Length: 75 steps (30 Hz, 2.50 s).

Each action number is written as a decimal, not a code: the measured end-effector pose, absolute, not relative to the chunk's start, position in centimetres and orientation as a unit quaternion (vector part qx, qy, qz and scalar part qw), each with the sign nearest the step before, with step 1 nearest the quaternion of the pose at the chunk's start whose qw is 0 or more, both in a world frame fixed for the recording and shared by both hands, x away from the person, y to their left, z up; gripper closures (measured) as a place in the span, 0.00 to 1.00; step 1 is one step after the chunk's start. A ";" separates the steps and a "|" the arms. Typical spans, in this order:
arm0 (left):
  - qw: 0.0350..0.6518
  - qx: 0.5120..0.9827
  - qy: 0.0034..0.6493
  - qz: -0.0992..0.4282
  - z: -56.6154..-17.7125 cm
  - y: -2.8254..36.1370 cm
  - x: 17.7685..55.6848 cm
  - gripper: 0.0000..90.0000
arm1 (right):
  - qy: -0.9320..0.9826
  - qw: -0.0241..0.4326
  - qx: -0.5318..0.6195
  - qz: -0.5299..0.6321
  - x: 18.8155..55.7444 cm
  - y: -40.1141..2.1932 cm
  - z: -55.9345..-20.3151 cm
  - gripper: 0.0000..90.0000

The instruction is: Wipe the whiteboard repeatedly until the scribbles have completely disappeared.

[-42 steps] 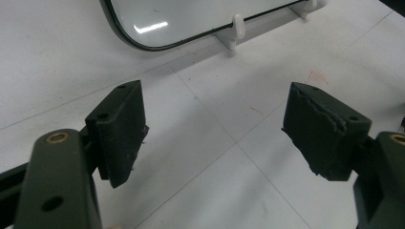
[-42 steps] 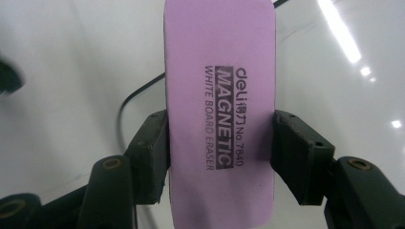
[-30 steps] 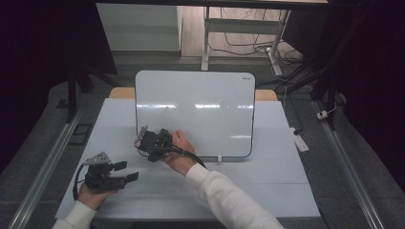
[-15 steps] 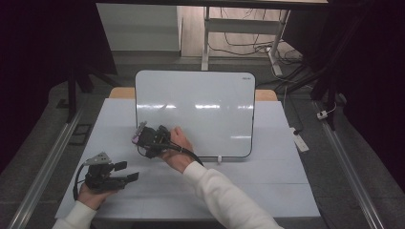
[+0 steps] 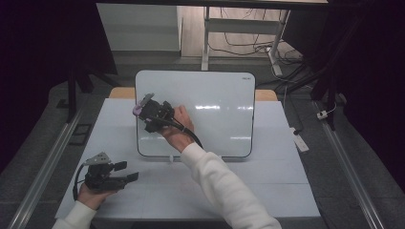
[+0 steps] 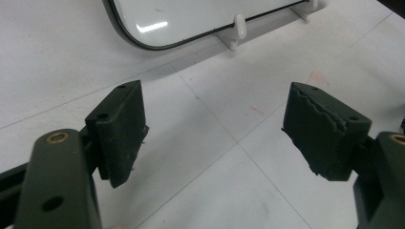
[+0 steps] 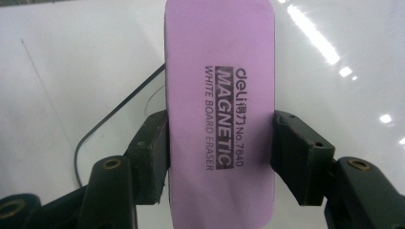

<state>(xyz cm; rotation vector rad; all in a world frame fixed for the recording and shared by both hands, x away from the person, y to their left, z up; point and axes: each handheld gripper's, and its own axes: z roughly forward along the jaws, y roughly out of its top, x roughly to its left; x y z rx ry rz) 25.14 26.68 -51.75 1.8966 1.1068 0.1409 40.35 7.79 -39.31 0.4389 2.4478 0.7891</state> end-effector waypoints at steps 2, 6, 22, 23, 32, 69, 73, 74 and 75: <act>0.453 0.769 0.448 0.058 -51.8 26.6 25.1 0.26 | 0.904 0.266 0.162 0.293 40.6 7.7 -39.0 0.45; 0.453 0.768 0.448 0.057 -51.8 26.6 25.1 0.26 | 0.899 0.268 0.168 0.302 41.0 7.6 -38.6 0.45; 0.453 0.769 0.448 0.057 -51.8 26.6 25.1 0.26 | 0.910 0.272 0.133 0.284 39.9 8.7 -40.0 0.45; 0.453 0.769 0.448 0.056 -51.8 26.6 25.2 0.26 | 0.912 0.271 0.127 0.280 39.5 8.8 -40.4 0.45; 0.451 0.770 0.446 0.059 -51.8 26.6 25.2 0.26 | 0.932 0.230 0.112 0.258 37.1 8.7 -43.6 0.45; 0.450 0.771 0.447 0.059 -51.8 26.6 25.1 0.26 | 0.926 0.241 0.128 0.262 37.6 8.8 -42.9 0.45; 0.449 0.772 0.447 0.060 -51.7 26.4 25.1 0.26 | 0.943 0.198 0.115 0.240 36.1 8.7 -45.2 0.45; 0.448 0.772 0.446 0.059 -51.7 26.4 25.1 0.26 | 0.945 0.192 0.115 0.237 35.9 8.6 -45.5 0.45; 0.448 0.772 0.446 0.060 -51.8 26.4 25.1 0.26 | 0.947 0.185 0.119 0.236 35.8 8.4 -45.7 0.45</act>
